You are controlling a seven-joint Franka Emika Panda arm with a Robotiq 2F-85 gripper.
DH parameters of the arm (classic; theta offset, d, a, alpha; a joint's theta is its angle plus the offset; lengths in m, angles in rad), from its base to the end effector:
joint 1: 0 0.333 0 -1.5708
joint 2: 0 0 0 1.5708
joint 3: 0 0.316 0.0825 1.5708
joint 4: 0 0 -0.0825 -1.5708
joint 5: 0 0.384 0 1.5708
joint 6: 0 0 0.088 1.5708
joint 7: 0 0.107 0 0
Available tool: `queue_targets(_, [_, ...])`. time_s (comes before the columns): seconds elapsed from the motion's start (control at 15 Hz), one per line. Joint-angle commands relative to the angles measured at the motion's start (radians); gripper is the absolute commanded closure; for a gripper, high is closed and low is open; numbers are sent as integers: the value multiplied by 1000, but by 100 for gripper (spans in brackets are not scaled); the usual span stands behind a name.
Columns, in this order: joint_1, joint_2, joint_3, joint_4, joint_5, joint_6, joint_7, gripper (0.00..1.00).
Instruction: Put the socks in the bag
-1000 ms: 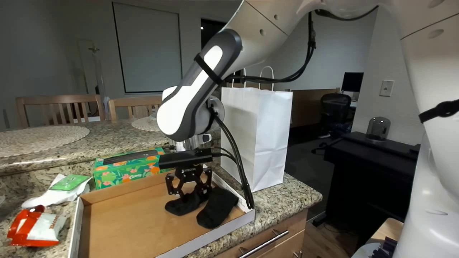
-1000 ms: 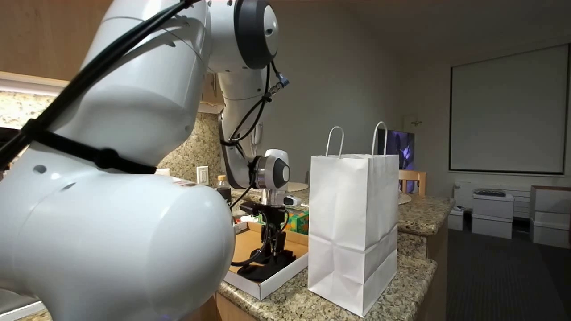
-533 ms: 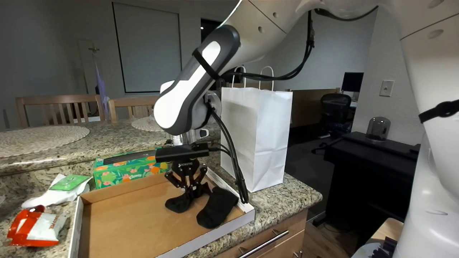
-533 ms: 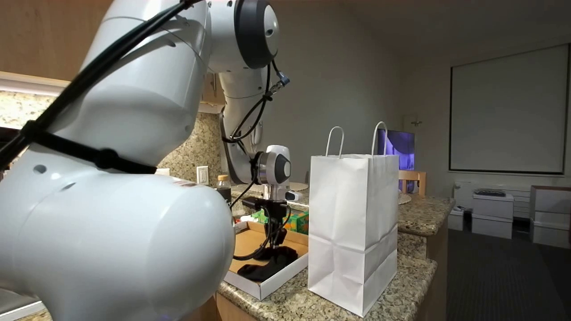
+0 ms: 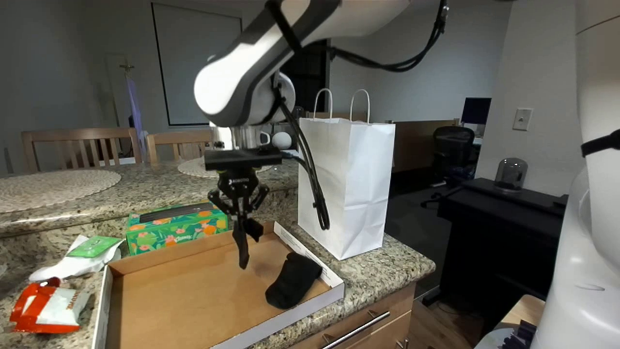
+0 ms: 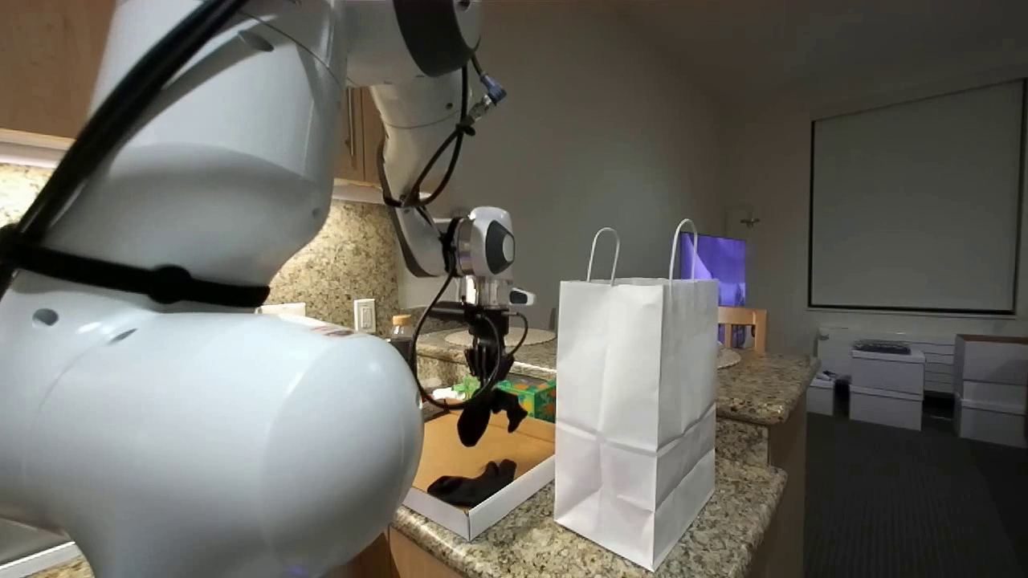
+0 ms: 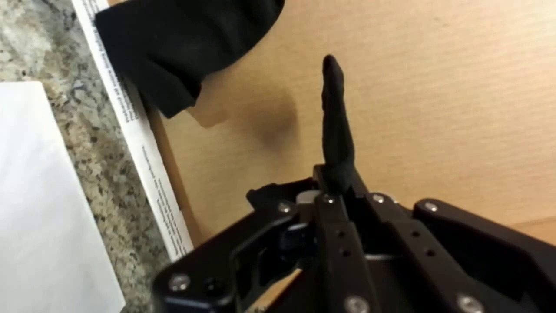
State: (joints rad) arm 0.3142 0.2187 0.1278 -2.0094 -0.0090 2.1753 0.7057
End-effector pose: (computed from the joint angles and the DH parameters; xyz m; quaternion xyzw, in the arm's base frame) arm 0.5304 0.2484 0.3438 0.9911 -0.1299 -0.0270 0.0052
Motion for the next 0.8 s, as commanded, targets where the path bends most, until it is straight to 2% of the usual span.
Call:
queue_targets(0.0, [-23,-180,22,1,-30,-135,-103,91])
queue_targets(0.2, [-37,-289,32,73,-55,-280,-169,92])
queue_targets(0.47, [-89,-377,26,247,-64,-498,-280,92])
queue_targets(0.73, [-170,-420,-29,424,-10,-565,-401,92])
